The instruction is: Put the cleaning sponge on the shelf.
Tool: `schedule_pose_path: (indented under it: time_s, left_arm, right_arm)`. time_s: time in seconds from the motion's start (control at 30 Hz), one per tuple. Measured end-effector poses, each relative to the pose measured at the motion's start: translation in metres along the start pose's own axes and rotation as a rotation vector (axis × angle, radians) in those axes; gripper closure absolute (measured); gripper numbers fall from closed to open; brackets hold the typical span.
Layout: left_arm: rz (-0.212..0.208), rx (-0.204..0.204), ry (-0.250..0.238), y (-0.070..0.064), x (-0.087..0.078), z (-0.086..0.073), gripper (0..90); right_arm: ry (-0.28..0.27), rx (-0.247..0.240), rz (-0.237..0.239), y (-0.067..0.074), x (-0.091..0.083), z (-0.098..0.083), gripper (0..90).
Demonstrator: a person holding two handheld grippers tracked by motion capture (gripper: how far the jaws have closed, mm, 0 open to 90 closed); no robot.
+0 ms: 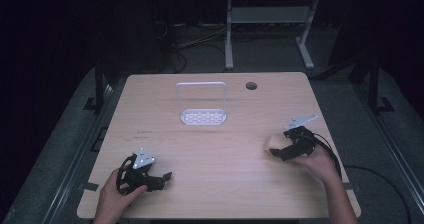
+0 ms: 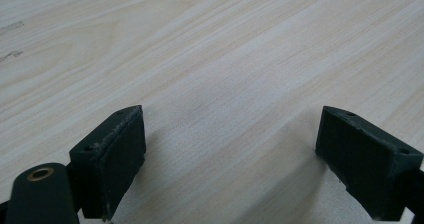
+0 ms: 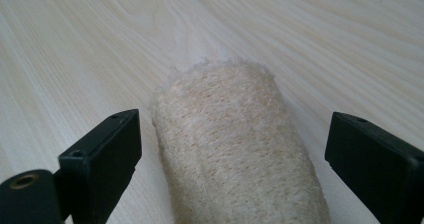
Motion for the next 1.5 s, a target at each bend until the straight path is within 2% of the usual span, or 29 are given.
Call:
schedule_pose_path:
  time_s: [0.1,0.17,0.47,0.6,0.97,1.5]
  left_arm:
    - [0.000,0.000,0.001,0.000,0.000,0.000,11.9]
    - [0.000,-0.001,0.000,0.000,0.000,0.000,11.9]
    - [0.000,0.000,0.000,0.000,0.000,0.000,11.9]
    - [0.000,0.000,0.000,0.000,0.000,0.000,11.9]
    - [0.000,0.000,0.000,0.000,0.000,0.000,11.9]
    - [0.000,0.000,0.000,0.000,0.000,0.000,11.9]
  right_arm:
    - [0.009,-0.005,-0.002,0.000,0.002,-0.001,7.7]
    - [0.014,-0.007,0.003,0.000,0.004,-0.002,14.2]
    - [0.019,0.001,0.003,-0.001,0.005,-0.004,15.4]
    - [0.034,-0.012,-0.007,-0.001,0.005,-0.005,20.3]
    - [0.032,-0.004,-0.008,0.002,0.004,-0.006,23.5]
    - [-0.025,0.002,-0.014,0.012,-0.012,0.006,23.5]
Point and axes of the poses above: each handheld gripper's, and its own axes: x roughly forward along the jaws, z roughly out of its top, y roughly to its left, the point moved 5 cm from there along x, roughly forward along the jaws, and after that the axes turned 5 degrees about y, right-handed, at the moved point
